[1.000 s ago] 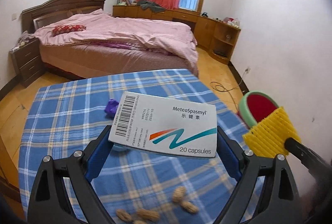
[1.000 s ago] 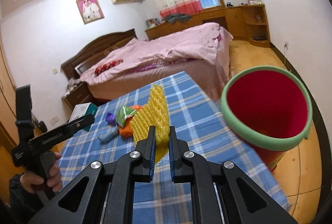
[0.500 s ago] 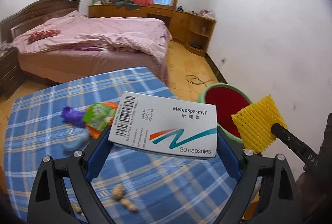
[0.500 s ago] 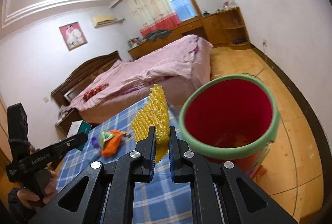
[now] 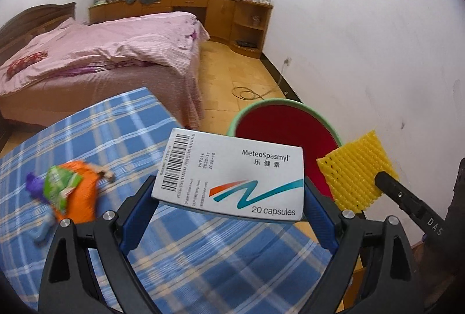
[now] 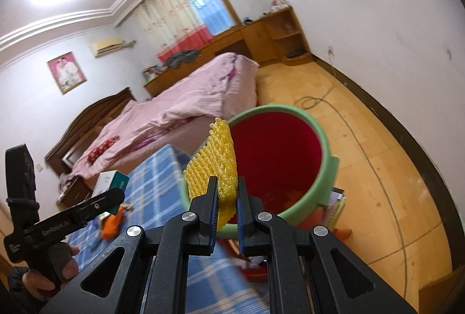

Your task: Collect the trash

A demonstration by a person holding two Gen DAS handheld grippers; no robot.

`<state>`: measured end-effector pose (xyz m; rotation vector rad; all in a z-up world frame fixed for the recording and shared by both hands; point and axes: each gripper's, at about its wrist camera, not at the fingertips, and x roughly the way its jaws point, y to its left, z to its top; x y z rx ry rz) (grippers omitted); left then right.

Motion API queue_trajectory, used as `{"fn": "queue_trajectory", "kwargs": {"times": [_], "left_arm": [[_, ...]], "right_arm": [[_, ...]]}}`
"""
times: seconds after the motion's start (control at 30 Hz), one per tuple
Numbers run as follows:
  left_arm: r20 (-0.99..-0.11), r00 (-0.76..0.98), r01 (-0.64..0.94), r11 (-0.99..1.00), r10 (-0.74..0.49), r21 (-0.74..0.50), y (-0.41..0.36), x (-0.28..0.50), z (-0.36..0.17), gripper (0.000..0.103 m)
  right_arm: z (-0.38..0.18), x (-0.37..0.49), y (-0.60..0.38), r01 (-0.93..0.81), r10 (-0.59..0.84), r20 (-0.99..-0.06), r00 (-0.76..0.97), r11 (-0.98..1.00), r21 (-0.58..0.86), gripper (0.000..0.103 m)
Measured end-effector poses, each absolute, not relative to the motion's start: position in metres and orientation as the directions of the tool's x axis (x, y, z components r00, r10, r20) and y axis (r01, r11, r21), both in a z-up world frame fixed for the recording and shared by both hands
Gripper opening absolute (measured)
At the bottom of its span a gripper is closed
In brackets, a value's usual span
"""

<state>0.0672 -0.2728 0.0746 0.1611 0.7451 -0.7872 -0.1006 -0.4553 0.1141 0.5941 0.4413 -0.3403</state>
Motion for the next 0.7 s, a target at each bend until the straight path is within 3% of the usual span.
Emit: {"fn": "queue_trajectory", "kwargs": {"times": [0.7], "left_arm": [[-0.748,0.364,0.771,0.630,-0.555,-0.092,-0.371,0.085,0.011,0.092]], "right_arm": [[0.069,-0.081,-0.508,0.543,-0.222,-0.593,0.774,0.714,0.441,0.011]]}}
